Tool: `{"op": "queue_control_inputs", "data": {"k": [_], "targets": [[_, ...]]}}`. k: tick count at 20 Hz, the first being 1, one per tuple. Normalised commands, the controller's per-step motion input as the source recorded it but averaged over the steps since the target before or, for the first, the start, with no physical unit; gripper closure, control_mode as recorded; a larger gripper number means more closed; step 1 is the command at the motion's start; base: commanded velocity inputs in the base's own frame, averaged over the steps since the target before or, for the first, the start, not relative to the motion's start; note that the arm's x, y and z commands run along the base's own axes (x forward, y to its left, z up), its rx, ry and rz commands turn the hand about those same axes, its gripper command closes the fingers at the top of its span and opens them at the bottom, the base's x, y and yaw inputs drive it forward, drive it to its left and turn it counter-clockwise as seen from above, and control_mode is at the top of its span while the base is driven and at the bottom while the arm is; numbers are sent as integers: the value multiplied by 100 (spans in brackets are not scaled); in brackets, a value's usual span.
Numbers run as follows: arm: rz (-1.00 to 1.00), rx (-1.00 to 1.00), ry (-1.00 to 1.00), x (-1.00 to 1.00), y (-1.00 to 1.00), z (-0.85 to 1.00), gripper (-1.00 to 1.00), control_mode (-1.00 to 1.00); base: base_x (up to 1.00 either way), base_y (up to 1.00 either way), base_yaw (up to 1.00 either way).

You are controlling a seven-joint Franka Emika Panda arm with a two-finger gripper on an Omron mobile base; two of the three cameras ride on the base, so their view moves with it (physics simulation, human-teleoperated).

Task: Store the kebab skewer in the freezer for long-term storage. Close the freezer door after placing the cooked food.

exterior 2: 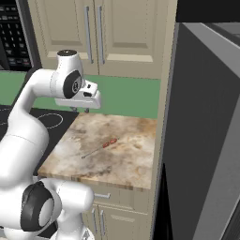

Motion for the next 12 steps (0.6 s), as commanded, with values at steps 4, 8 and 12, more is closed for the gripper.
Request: {"op": "queue_control_inputs", "data": {"k": [4,8,12], "targets": [[-2,0,0,-2,0,-4,-100,-100,0,0,0],[-18,-3,6,0,2,-39,-100,-100,0,0,0],[-27,0,4,0,0,-51,-100,-100,0,0,0]]}}
